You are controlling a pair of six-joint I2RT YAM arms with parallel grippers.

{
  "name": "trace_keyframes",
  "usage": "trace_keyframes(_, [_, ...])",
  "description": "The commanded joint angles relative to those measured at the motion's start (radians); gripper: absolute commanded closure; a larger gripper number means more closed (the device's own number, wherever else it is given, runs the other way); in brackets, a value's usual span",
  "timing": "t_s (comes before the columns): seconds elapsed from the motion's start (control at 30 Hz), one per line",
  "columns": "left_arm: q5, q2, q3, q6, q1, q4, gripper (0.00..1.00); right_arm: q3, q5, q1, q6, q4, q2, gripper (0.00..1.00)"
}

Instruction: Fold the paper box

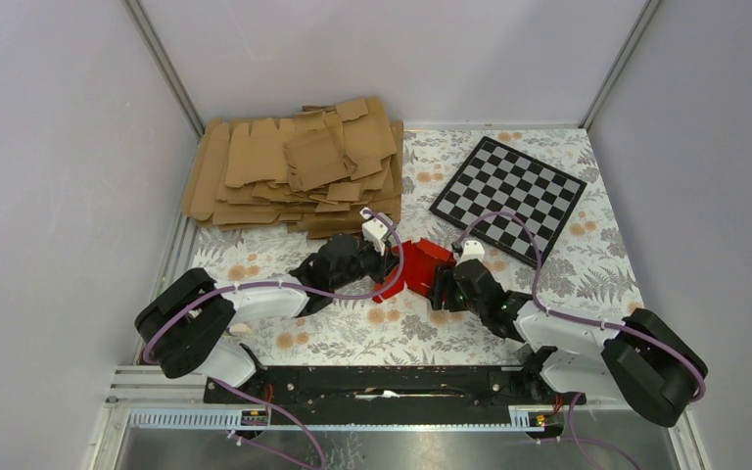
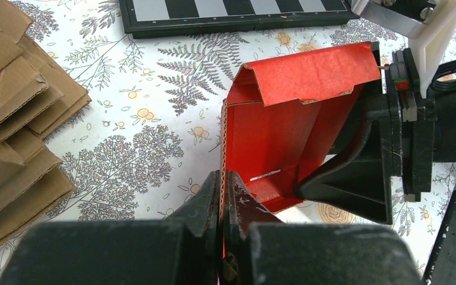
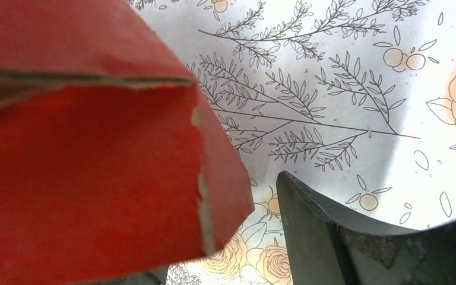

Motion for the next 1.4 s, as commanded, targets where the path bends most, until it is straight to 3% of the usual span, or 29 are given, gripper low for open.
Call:
trace_keyframes(0.0, [-0.011, 0.002, 0.031, 0.011, -0.007, -0.012, 1.0, 0.017, 0.014, 0.029, -0.061, -0.042, -0.02, 0.33])
trace_keyframes(0.4, [-0.009, 0.007, 0.032, 0.011, -0.009, -0.012, 1.0, 0.088, 0.12, 0.118, -0.081, -0.081, 0.071, 0.32])
trace_keyframes(0.97, [-0.023, 0.003, 0.032, 0.011, -0.01, -0.02, 1.0, 0.082, 0.152, 0.127, 0.104, -0.168, -0.02, 0.37])
trace_keyframes(1.37, [-0.028, 0.001, 0.034, 0.013, -0.014, -0.019, 1.0, 0.076, 0.125, 0.152, 0.08, -0.164, -0.108, 0.38])
